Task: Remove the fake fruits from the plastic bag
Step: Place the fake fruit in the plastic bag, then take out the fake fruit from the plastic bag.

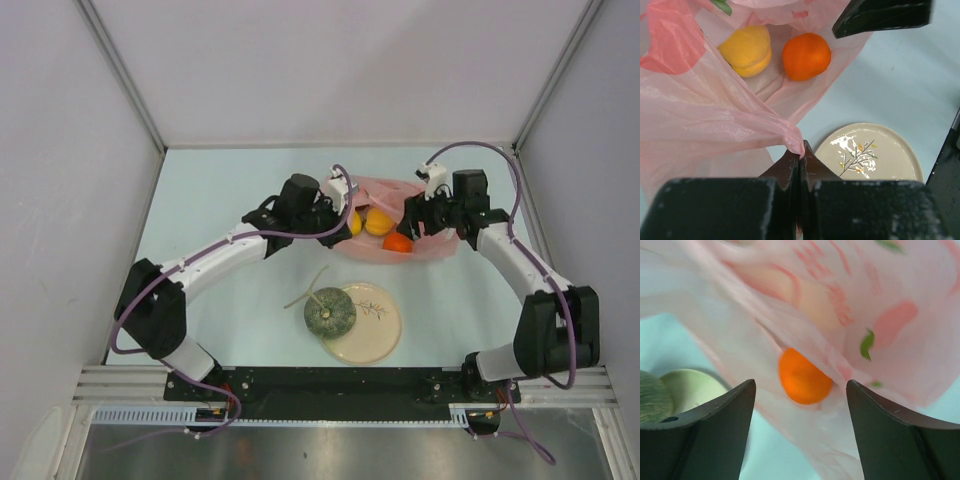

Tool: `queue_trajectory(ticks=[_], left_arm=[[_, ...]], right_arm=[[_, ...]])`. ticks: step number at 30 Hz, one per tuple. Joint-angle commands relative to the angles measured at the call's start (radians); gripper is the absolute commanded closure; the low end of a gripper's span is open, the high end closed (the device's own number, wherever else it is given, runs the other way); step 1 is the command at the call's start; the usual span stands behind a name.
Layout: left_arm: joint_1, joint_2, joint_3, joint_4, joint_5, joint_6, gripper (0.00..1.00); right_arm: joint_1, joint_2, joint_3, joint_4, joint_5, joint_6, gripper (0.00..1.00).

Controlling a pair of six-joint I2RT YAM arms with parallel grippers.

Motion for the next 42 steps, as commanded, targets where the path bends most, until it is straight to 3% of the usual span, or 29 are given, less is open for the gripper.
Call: queue_trajectory(ticks=[1,5,11,13,21,27,31,32,34,35,37,42], left_arm=[[-0.016,0.013,0.055,0.019,-0.009,-0.013,0.99],[-0.018,0.025,0.092,-0.002,-0.058,-0.039,0.94],[-0.018,0.018,0.121,-0.012,-0.081,-0.084,0.91],[-0.018,0.013,0.123,-0.013,-0.067,-0.078,1.0],[-0.018,0.009,0.117,-0.015,-0.049,-0.059,1.0],[-0.018,0.013,0.115,-0.01,-0.04,-0.058,1.0],[-0.018,0.016,0.117,-0.009,-0.037,-0.056,1.0],[-0.018,0.015,0.117,-0.01,-0.038,-0.055,1.0],[-0.018,0.01,0.114,-0.012,-0.041,-0.049,1.0],[-0.018,0.009,0.114,-0.01,-0.041,-0.047,1.0],[-0.018,0.005,0.109,-0.012,-0.047,-0.039,1.0],[-0.018,0.001,0.098,-0.006,-0.05,-0.033,1.0]], right_arm=[[0.114,-0.114,0.062,-0.068,-0.054,-0.042,0.29],[0.189,-0.095,0.061,-0.076,0.038,-0.121,0.48],[0.194,0.039,0.082,0.022,0.069,-0.228,0.56],[0.197,0.075,0.11,0.019,0.096,-0.277,0.53],[0.191,0.159,0.142,-0.164,0.165,-0.34,0.34],[0.149,0.211,0.13,-0.081,0.253,-0.274,0.25],[0.146,0.242,0.13,-0.079,0.232,-0.282,0.24],[0.145,0.245,0.13,-0.093,0.216,-0.284,0.25],[0.145,0.238,0.13,-0.114,0.172,-0.29,0.38],[0.148,0.228,0.13,-0.119,0.164,-0.294,0.51],[0.146,0.193,0.131,-0.118,0.147,-0.291,0.58],[0.152,-0.021,0.134,-0.154,0.031,-0.305,0.64]])
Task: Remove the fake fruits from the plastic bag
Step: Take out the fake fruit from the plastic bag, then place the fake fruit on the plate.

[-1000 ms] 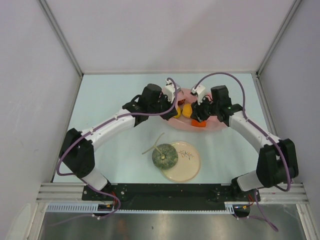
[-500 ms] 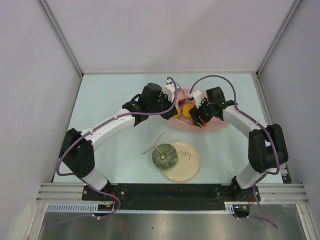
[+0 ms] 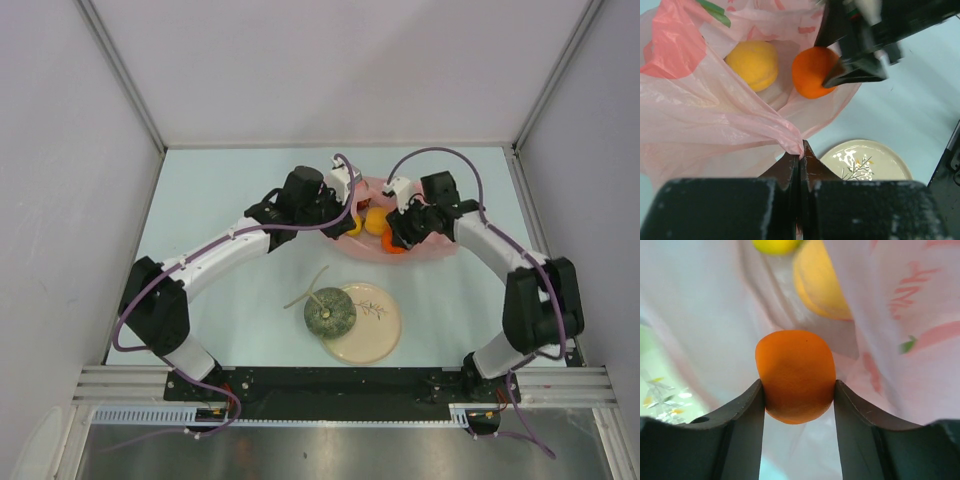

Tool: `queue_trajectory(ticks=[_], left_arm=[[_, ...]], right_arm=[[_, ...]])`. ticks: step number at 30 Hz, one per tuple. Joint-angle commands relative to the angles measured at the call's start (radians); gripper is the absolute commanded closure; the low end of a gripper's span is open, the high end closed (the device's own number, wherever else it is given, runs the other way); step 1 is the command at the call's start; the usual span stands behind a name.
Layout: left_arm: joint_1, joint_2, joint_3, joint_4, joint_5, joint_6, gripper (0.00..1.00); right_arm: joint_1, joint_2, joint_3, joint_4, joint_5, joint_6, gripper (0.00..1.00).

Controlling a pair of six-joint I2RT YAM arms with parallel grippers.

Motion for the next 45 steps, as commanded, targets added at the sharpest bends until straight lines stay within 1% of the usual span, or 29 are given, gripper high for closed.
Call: queue_trajectory(ticks=[1,3,5,6,8,10,11,13,14,18,20,22,25,30,34,37,39,40,42,43,45], left_arm=[[-0.006,-0.025,0.012,0.019,0.003,0.014,1.0],[-0.006,-0.024,0.012,0.025,0.006,0.012,1.0],[-0.006,-0.024,0.01,0.025,0.003,0.011,1.0],[-0.006,-0.025,0.012,0.027,0.002,0.011,1.0],[-0.006,-0.031,0.01,0.024,-0.001,0.012,1.0],[-0.006,-0.036,0.007,0.024,-0.006,0.017,1.0],[-0.006,-0.04,0.005,0.02,-0.009,0.018,1.0],[-0.006,-0.056,-0.002,0.019,-0.015,0.024,1.0],[-0.004,-0.063,-0.005,0.019,-0.017,0.027,1.0],[-0.004,-0.096,-0.027,0.011,-0.023,0.046,1.0],[-0.003,-0.114,-0.042,0.011,-0.03,0.05,1.0],[-0.004,-0.129,-0.056,0.01,-0.035,0.054,1.0],[-0.003,-0.145,-0.065,-0.003,-0.035,0.057,1.0],[-0.001,-0.152,-0.068,-0.006,-0.046,0.058,1.0],[0.0,-0.151,-0.07,0.001,-0.044,0.058,1.0],[0.002,-0.146,-0.073,0.008,-0.044,0.057,1.0],[0.002,-0.143,-0.07,0.011,-0.046,0.058,1.0],[0.002,-0.14,-0.07,0.014,-0.046,0.058,1.0],[0.002,-0.137,-0.065,0.016,-0.046,0.057,1.0],[0.003,-0.136,-0.064,0.017,-0.044,0.058,1.0],[0.003,-0.132,-0.062,0.016,-0.044,0.057,1.0]], right_arm=[[0.017,-0.237,0.03,-0.049,-0.141,-0.024,0.64],[0.032,-0.32,0.03,-0.086,-0.166,-0.041,0.64],[0.051,-0.362,0.03,-0.135,-0.183,-0.055,0.64],[0.055,-0.394,0.03,-0.155,-0.225,-0.063,0.64],[0.08,-0.417,0.027,-0.237,-0.287,-0.102,0.64],[0.117,-0.43,0.013,-0.308,-0.305,-0.128,0.65],[0.155,-0.431,0.001,-0.322,-0.313,-0.142,0.66],[0.187,-0.433,-0.041,-0.325,-0.321,-0.144,0.66],[0.225,-0.43,-0.056,-0.314,-0.307,-0.13,0.66],[0.296,-0.374,-0.125,-0.224,-0.238,-0.073,0.66],[0.307,-0.323,-0.168,-0.143,-0.189,-0.061,0.65],[0.309,-0.295,-0.2,-0.056,-0.178,-0.06,0.65],[0.31,-0.238,-0.203,0.023,-0.17,-0.038,0.64],[0.319,-0.175,-0.203,0.038,-0.183,-0.058,0.63],[0.338,-0.158,-0.203,0.054,-0.204,-0.035,0.62],[0.382,-0.141,-0.203,0.045,-0.183,-0.047,0.59],[0.39,-0.129,-0.202,0.042,-0.173,-0.05,0.57],[0.391,-0.115,-0.202,0.043,-0.161,-0.049,0.52],[0.388,-0.109,-0.202,0.06,-0.146,-0.037,0.47],[0.388,-0.104,-0.203,0.066,-0.14,-0.034,0.41],[0.388,-0.104,-0.202,0.083,-0.132,-0.029,0.36]])
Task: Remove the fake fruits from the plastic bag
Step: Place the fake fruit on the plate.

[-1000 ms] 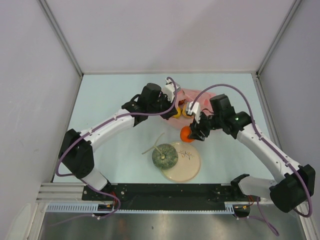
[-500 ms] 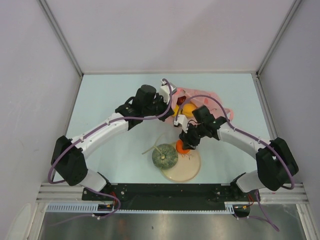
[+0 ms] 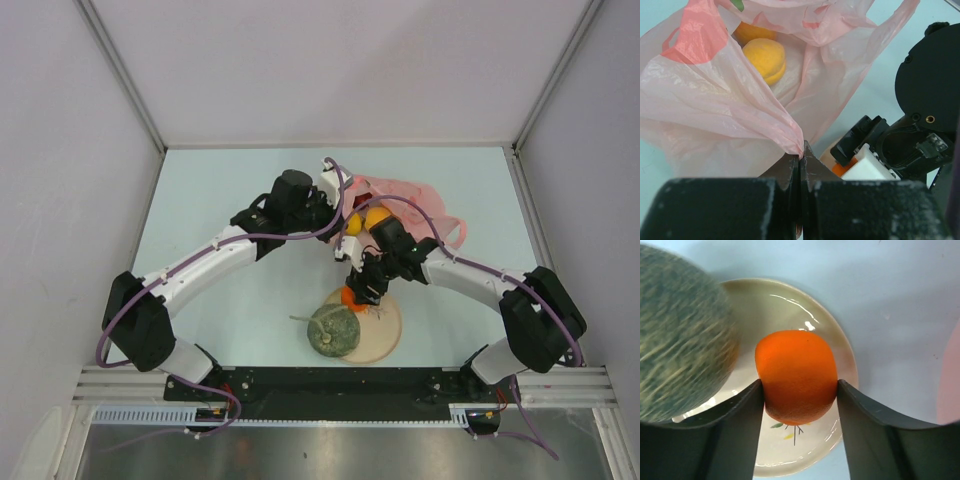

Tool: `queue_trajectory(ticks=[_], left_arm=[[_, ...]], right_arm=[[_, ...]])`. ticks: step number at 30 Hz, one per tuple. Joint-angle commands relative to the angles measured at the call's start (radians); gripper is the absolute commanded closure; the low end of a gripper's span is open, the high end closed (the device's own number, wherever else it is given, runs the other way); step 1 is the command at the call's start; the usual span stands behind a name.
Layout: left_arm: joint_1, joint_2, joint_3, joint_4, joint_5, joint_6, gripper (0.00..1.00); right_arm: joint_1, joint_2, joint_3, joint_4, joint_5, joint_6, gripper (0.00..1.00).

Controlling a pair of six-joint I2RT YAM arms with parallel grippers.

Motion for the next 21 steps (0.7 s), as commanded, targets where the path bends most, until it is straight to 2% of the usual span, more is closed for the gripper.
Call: queue_trajectory(ticks=[1,10,17,21], left_arm=[[0.005,-0.02,0.001,0.029,-0.008,0.015,1.0],[0.006,0.0,0.018,0.032,0.001,0.016,1.0],[0.006,0.024,0.04,0.033,0.018,0.015,0.99],[0.006,0.033,0.056,0.03,0.015,0.015,1.0]], right_arm=[[0.0,0.019,0.009,0.044,0.052,0.014,0.32],[-0.024,-0.037,0.012,0.037,0.05,0.043,0.23],[-0.055,-0.107,0.062,-0.072,0.011,0.042,0.22],[-0.101,-0.167,0.13,-0.144,-0.025,0.032,0.27]])
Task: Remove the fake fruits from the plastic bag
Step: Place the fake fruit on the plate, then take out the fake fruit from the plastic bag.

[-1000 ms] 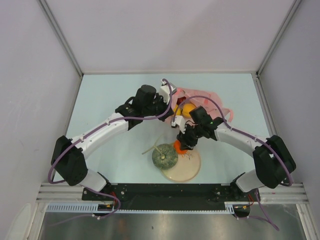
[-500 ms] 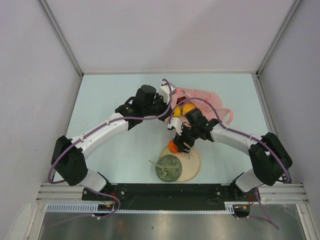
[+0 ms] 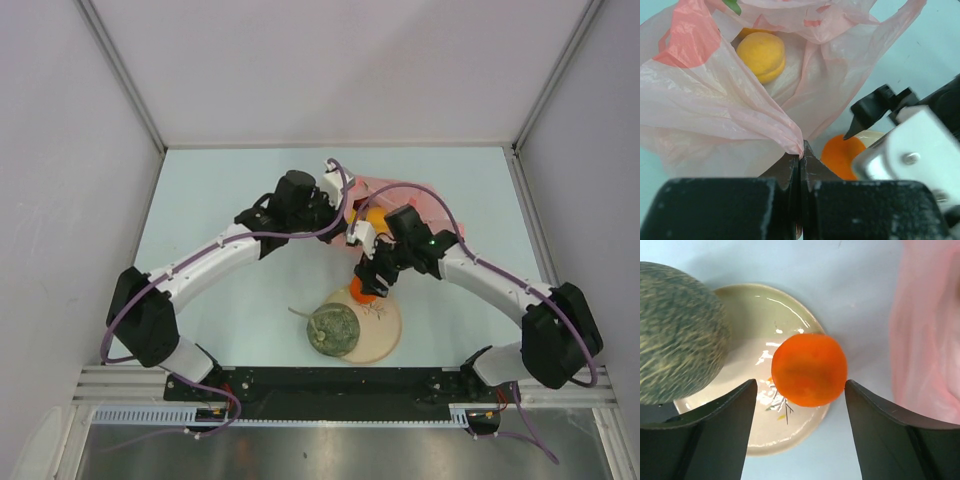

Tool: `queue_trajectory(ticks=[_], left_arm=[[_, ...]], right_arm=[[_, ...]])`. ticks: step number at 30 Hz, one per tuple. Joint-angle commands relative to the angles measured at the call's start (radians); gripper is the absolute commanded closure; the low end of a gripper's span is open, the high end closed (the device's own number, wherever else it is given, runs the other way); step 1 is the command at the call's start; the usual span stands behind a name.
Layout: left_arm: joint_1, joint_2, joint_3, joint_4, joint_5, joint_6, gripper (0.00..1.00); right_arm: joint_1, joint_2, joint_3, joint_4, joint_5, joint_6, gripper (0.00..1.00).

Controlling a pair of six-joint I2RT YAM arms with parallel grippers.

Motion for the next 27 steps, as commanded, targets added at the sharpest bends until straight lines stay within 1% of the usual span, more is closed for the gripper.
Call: queue_trajectory(ticks=[1,3,4,5,6,8,9,12,13,14,17,20,23,24,26,27], left_arm=[[0.005,0.009,0.059,0.032,0.008,0.016,1.0],[0.007,0.012,0.068,0.031,0.006,0.015,1.0],[0.008,0.015,0.073,0.031,0.009,0.015,1.0],[0.008,0.018,0.077,0.028,0.012,0.015,1.0],[0.008,0.021,0.086,0.028,0.015,0.015,1.0],[0.008,0.027,0.096,0.026,0.016,0.015,1.0],[0.008,0.027,0.102,0.025,0.015,0.015,1.0],[0.008,0.033,0.114,0.015,0.011,0.015,1.0],[0.008,0.035,0.119,0.012,0.006,0.044,1.0],[0.008,0.038,0.122,0.009,0.005,0.047,1.0],[0.01,0.041,0.134,0.002,0.002,0.052,1.0],[0.008,0.044,0.143,0.002,0.005,0.053,1.0],[0.008,0.045,0.151,-0.006,0.009,0.058,1.0],[0.01,0.045,0.151,-0.008,0.006,0.059,1.0],[0.01,0.044,0.151,-0.012,0.005,0.065,1.0],[0.01,0.045,0.149,-0.012,0.002,0.067,1.0]], right_arm=[[-0.059,-0.105,0.107,-0.075,-0.053,0.005,0.32],[-0.107,-0.13,0.126,-0.032,-0.04,0.05,0.37],[-0.122,-0.145,0.137,-0.012,-0.034,0.063,0.41],[-0.148,-0.148,0.14,0.034,-0.024,0.073,0.44],[-0.154,-0.148,0.14,0.054,0.013,0.085,0.49],[-0.162,-0.123,0.14,0.107,0.062,0.08,0.54],[-0.168,-0.106,0.14,0.124,0.106,0.071,0.58],[-0.19,-0.027,0.143,0.201,0.156,0.071,0.62],[-0.193,-0.008,0.146,0.218,0.161,0.068,0.62],[-0.196,0.038,0.161,0.241,0.167,0.064,0.63],[-0.199,0.101,0.192,0.292,0.217,0.065,0.64],[-0.205,0.17,0.213,0.348,0.282,0.076,0.61],[-0.21,0.218,0.233,0.387,0.315,0.058,0.56],[-0.211,0.238,0.244,0.393,0.317,0.045,0.49],[-0.211,0.259,0.249,0.407,0.326,0.013,0.38],[-0.211,0.272,0.261,0.411,0.328,0.005,0.31]])
